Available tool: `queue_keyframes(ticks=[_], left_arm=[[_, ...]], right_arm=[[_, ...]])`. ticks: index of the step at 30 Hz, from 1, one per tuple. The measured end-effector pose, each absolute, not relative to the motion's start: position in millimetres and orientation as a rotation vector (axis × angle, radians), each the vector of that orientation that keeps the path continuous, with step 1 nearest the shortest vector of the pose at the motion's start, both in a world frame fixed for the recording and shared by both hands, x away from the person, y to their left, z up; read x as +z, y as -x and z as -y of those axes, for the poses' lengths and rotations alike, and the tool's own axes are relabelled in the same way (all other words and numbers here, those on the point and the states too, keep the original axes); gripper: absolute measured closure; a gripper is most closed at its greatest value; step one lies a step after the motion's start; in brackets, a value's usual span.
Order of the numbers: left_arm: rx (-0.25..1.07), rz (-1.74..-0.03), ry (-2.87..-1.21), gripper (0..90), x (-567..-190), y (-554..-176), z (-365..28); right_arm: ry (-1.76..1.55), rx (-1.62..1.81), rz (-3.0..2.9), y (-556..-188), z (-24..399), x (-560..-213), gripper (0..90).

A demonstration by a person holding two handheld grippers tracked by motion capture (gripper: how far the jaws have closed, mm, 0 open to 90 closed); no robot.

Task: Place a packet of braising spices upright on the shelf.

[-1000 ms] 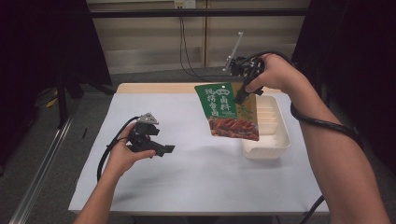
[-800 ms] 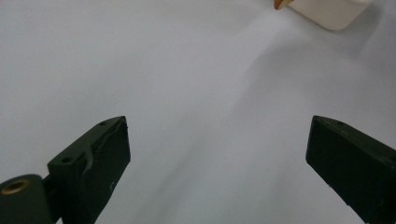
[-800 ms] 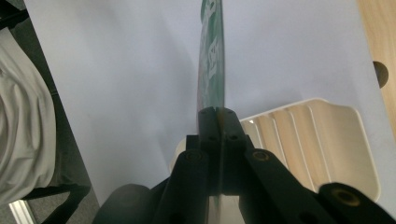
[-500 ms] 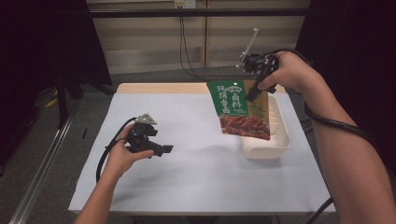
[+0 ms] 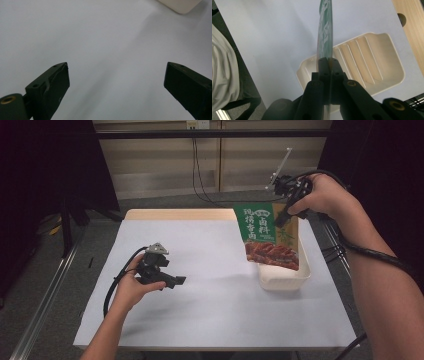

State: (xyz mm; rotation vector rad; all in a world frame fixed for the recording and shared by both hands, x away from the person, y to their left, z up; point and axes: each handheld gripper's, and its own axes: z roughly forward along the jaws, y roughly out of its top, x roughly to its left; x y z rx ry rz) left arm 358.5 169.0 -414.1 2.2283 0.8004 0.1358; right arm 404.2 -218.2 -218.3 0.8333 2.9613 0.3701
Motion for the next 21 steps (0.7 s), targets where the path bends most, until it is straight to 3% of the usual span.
queue_keyframes(ticks=[21], left_arm=[[0.131, -0.797, -2.230, 6.2, -418, -357, -165]], right_arm=[[-0.962, 0.367, -2.915, -400, 248, -217, 90.0]])
